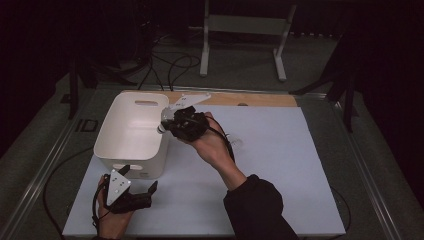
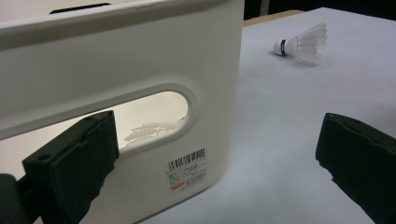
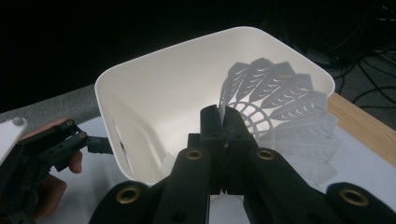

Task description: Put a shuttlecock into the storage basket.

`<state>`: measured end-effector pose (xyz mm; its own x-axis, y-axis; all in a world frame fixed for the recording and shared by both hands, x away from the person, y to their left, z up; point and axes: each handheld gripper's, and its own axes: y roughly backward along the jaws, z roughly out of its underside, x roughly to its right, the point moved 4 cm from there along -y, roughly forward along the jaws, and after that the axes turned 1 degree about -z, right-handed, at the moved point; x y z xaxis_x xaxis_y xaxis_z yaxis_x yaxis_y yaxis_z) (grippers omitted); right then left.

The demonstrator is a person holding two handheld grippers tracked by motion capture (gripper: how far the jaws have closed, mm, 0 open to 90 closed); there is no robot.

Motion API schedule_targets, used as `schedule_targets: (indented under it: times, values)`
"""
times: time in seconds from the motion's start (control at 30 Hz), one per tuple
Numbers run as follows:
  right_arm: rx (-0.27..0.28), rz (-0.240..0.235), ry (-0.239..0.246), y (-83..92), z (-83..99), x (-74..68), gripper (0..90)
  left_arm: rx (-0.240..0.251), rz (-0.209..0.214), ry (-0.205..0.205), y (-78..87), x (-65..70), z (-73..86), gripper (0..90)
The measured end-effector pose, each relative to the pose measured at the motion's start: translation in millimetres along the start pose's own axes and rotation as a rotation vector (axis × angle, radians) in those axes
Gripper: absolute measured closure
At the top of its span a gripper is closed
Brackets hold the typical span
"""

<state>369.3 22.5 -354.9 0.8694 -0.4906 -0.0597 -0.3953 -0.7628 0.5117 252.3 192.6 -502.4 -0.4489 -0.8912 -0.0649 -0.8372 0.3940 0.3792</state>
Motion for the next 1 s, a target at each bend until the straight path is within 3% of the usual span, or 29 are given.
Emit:
schedule_targets:
  times: [1.0]
  values:
    - [0.003,0.014,0.025,-22.6,-17.0,-4.1,89.7,0.005,0.0,0.002,0.4,-0.4,-0.3,0.1]
